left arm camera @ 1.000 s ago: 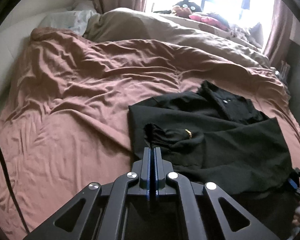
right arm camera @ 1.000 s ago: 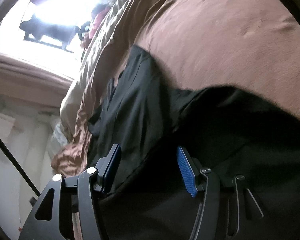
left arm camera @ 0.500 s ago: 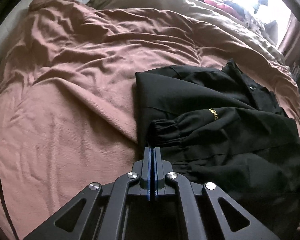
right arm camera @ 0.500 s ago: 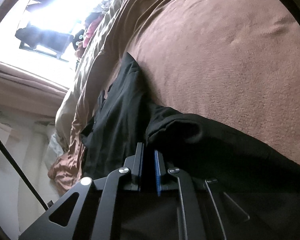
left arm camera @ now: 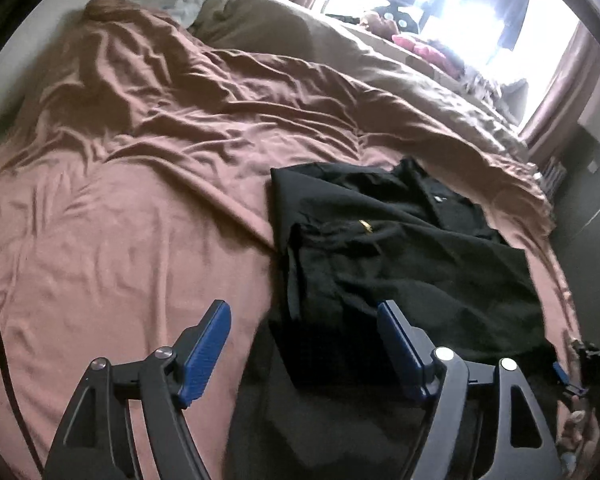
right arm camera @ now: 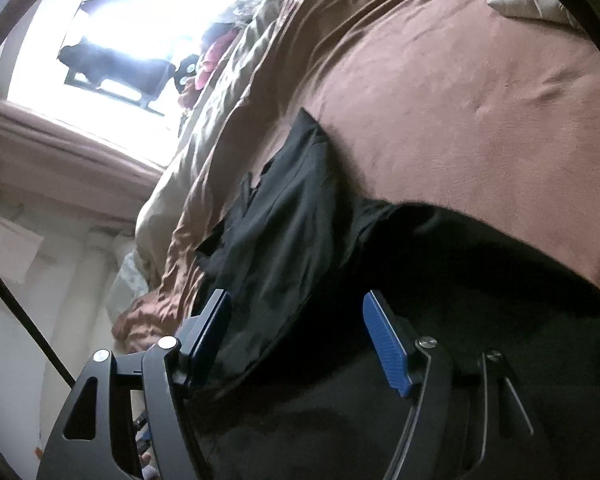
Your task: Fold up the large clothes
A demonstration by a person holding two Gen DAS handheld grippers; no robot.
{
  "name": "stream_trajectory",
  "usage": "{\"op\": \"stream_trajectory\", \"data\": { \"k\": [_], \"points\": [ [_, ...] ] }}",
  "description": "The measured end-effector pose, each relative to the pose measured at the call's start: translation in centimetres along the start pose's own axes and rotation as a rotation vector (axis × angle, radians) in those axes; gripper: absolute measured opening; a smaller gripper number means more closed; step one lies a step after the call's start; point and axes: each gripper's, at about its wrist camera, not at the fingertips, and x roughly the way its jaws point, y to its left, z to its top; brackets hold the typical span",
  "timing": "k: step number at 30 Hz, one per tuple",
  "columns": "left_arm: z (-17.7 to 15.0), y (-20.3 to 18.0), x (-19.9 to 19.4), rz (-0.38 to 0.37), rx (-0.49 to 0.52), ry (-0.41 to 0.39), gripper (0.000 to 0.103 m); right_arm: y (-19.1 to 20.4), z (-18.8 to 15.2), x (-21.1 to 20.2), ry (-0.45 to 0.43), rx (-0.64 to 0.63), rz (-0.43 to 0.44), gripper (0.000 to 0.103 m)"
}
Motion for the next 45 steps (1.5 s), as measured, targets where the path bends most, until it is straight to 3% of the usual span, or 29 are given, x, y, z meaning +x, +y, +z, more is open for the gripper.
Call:
{"op": "stream_trajectory", "data": {
  "k": [5, 7, 13, 16, 27, 35, 40, 43, 45],
  "points": [
    [-3.3, -0.1, -4.2, 0.030, -0.001, -0.016, 0.077, 1.5, -1.3, -3.8, -0.011, -0.110, -0.011, 0.067],
    [-4.8, -0.4, -6.4, 0.029, 0.017, -0.041, 0.077, 1.9, -2.3, -5.5, -0.016, -0.155, -0.054, 0.067],
    [-8.0, 0.2, -11.0, -0.008, 0.021, -0.087, 0.077, 2.5, -4.6, -11.0, 0.010, -0.278, -0.065, 0.067],
    [-10.0, 0.7, -13.5, 0.011, 0.008, -0.132, 0.077, 2.8, -5.2, -14.0, -0.001, -0.325, -0.060, 0.067],
    [-18.5, 1.3, -19.1, 0.027, 0.031, -0.184, 0.077, 1.3, -10.6, -23.3, -0.070, -0.526, -0.143, 0.067],
    [-23.2, 2.5, -20.3, -0.014, 0.015, -0.077, 0.077, -1.2, -14.4, -27.2, -0.009, -0.597, -0.257, 0.067],
    [-25.8, 3.3, -20.5, -0.021, 0.014, -0.058, 0.099, -2.7, -16.0, -29.0, -0.013, -0.600, -0.290, 0.068],
    [-27.1, 4.0, -20.4, -0.018, -0.007, -0.051, 0.100, -3.8, -16.6, -30.0, -0.013, -0.597, -0.324, 0.089],
    [-27.9, 4.4, -20.0, -0.023, -0.017, -0.038, 0.100, -4.4, -17.0, -30.3, -0.002, -0.595, -0.344, 0.089]
  ]
}}
